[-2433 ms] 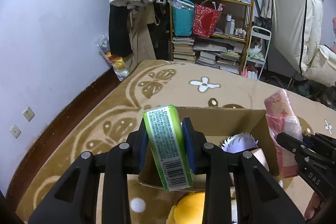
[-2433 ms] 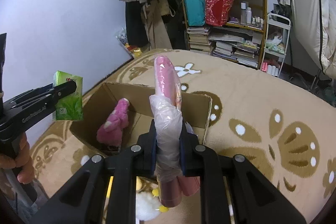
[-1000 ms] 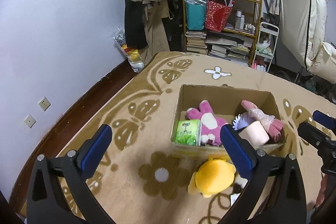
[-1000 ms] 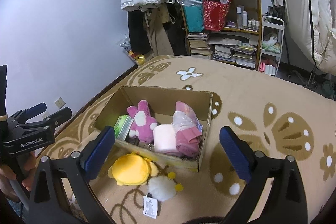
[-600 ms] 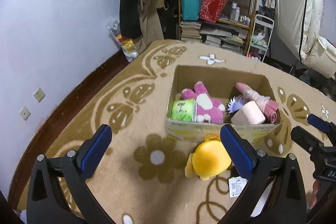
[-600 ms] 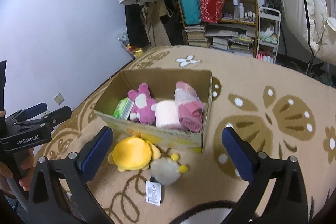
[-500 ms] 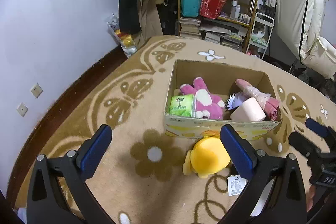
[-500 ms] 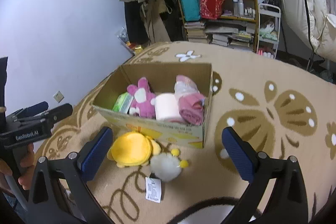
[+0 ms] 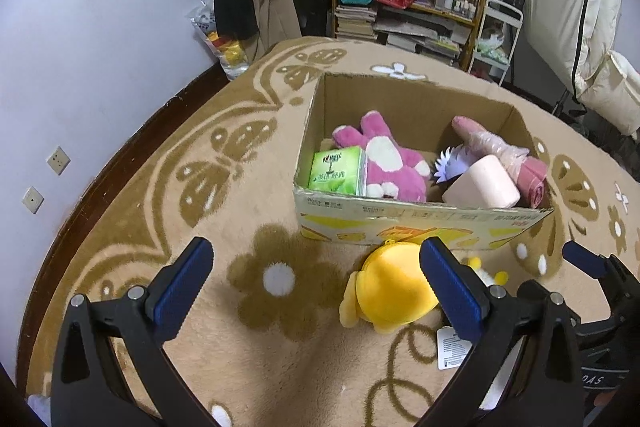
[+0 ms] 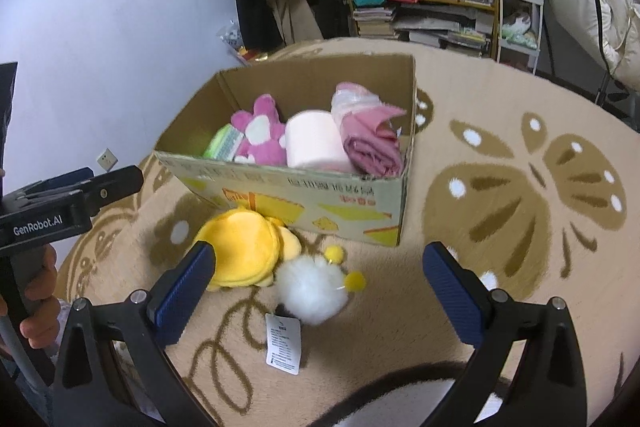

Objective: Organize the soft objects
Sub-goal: 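Move both tools back down toward the yellow plush and white pom-pom plush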

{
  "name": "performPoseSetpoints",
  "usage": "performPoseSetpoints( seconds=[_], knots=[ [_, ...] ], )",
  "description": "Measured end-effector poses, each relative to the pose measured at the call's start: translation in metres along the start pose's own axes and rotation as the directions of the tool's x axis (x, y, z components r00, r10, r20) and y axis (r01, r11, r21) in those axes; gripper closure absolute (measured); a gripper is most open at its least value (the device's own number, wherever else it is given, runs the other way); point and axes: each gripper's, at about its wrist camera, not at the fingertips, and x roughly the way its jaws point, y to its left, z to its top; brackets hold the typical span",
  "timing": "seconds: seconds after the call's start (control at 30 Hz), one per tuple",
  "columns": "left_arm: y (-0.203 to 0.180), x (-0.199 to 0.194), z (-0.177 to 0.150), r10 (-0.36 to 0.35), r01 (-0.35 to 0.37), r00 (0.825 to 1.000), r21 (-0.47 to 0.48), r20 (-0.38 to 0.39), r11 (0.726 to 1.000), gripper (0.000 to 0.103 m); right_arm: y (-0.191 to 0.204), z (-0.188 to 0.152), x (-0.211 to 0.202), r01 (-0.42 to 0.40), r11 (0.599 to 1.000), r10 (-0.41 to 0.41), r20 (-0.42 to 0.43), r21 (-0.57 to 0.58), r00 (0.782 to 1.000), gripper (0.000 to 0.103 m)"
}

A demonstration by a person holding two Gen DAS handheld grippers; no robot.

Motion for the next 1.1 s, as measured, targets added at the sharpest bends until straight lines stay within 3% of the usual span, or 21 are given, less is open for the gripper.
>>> performPoseSetpoints(
  seconds=[0.63,1.1],
  knots=[
    [-0.021,0.046,-0.007,0.022,-0.015,0.996,0.079,-0.086,0.997,0.001,0.003,-0.012,0.048,-0.005,0.999,0.0,-0.102,-0.048,0.995,0.0],
    [-0.033,0.066,-0.009,-0.013,0.027,0.989,0.095,-0.148,0.995,0.001,0.001,-0.016,0.064,0.006,0.998,-0.014,-0.144,-0.056,0.99,0.0]
  ],
)
